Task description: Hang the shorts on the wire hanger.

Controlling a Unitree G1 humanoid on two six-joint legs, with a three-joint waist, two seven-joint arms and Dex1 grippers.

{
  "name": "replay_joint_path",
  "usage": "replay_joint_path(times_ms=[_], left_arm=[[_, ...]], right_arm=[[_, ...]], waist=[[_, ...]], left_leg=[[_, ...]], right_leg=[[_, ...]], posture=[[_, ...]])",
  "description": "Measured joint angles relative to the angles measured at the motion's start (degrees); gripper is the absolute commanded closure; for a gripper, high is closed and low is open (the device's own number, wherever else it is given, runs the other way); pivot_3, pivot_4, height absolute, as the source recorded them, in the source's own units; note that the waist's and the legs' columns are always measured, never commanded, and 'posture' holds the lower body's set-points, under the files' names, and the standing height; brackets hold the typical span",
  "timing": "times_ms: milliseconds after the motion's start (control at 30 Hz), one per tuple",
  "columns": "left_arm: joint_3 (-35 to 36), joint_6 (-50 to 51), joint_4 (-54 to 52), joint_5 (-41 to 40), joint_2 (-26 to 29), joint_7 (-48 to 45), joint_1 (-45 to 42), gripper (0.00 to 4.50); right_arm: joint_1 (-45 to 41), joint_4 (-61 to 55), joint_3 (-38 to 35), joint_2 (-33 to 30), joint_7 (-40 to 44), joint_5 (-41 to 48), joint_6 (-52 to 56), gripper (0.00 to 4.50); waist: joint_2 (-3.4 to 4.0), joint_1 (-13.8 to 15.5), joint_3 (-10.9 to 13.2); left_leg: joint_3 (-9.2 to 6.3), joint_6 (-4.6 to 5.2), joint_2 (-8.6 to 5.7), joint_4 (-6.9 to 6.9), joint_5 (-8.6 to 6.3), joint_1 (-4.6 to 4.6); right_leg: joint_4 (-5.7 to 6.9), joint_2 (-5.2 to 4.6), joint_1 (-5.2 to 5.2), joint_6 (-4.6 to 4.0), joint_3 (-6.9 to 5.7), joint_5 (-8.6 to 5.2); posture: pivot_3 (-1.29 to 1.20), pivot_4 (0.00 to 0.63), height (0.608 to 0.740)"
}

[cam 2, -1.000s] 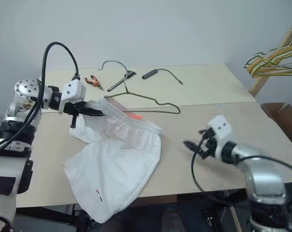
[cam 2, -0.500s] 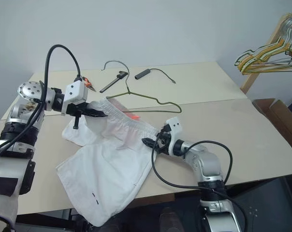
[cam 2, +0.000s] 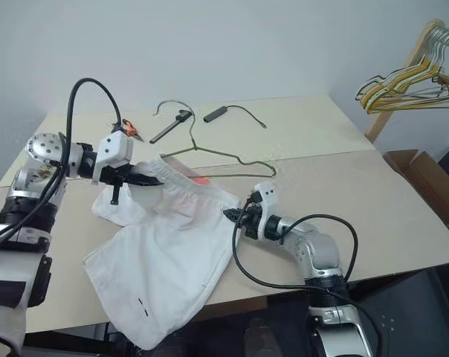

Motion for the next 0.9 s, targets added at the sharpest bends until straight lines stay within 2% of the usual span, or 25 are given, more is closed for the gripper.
replay_joint_path(times_ms=[233, 400, 700, 900], left_arm=[[0.45, 0.12, -2.31, -0.77, 4.2, -0.7, 4.2, 4.5], [0.44, 0.1, -1.38, -0.35, 4.47, 1.89, 5.05, 4.5], [0.02, -2.48, -1.38, 0.28, 5.77, 0.94, 7.65, 4.5], [-2.74, -5.59, 0.87, 5.64, 5.32, 4.68, 7.6, 4.5]], right_arm=[[0.01, 0.51, -2.64, -8.56, 1.03, -0.69, -3.29, 4.42], [-0.11, 0.9, -3.22, -12.37, 3.56, -0.93, -6.62, 4.42], [-0.2, 2.36, -3.23, -15.54, 4.88, -1.07, -9.1, 4.42], [-0.39, -1.18, -3.12, -18.8, 6.84, -1.08, -11.2, 4.42]], waist=[[0.0, 0.19, 0.0], [0.0, 0.38, 0.0], [0.0, 0.41, 0.0], [0.0, 0.67, 0.0]], left_leg=[[0.06, 0.0, -0.01, 0.0, 0.0, 0.05], [0.07, 0.0, -0.01, 0.0, 0.0, 0.05], [0.09, 0.0, 0.0, 0.0, 0.0, 0.04], [0.1, 0.0, -0.01, 0.0, 0.0, 0.02]], right_leg=[[-0.05, -0.01, 0.05, 0.01, 0.02, 0.0], [-0.06, -0.01, 0.06, 0.01, 0.01, 0.0], [-0.07, -0.01, 0.06, 0.0, 0.02, 0.0], [-0.07, -0.03, 0.05, 0.01, 0.01, 0.0]], posture=[[-0.09, 0.057, 0.74], [-0.09, 0.05, 0.74], [-0.1, 0.038, 0.74], [-0.11, 0.032, 0.74]])
